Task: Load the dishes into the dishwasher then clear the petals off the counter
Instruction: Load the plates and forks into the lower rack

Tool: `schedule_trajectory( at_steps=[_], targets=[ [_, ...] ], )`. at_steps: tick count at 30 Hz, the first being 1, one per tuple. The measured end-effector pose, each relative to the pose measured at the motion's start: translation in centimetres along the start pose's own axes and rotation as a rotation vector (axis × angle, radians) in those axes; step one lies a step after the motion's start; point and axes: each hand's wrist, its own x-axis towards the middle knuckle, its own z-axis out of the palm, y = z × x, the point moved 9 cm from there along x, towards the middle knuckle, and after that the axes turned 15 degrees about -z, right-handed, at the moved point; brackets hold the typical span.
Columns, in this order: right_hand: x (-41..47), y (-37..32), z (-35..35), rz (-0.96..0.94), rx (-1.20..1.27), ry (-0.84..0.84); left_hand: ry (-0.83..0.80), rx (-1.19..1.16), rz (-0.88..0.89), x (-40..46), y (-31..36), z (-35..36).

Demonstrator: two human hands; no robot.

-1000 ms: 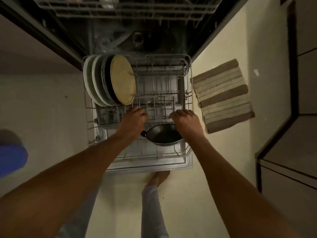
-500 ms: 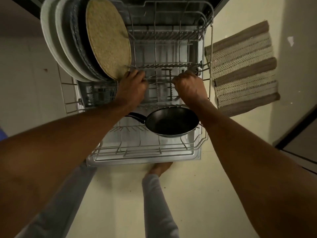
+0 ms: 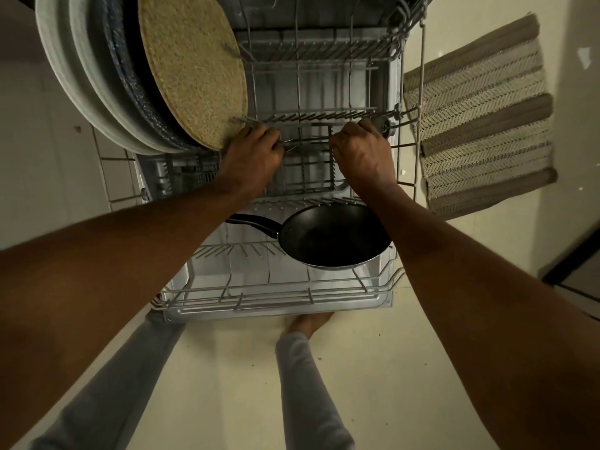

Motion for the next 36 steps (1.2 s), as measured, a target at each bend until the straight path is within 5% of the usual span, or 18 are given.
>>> schedule_trajectory(
  at_steps=[36],
  targets=[
    [-1.1, -0.4, -0.2, -0.046, 0.055, -0.07, -0.13, -0.046, 0.068, -0.4, 0.1, 0.3]
  ],
)
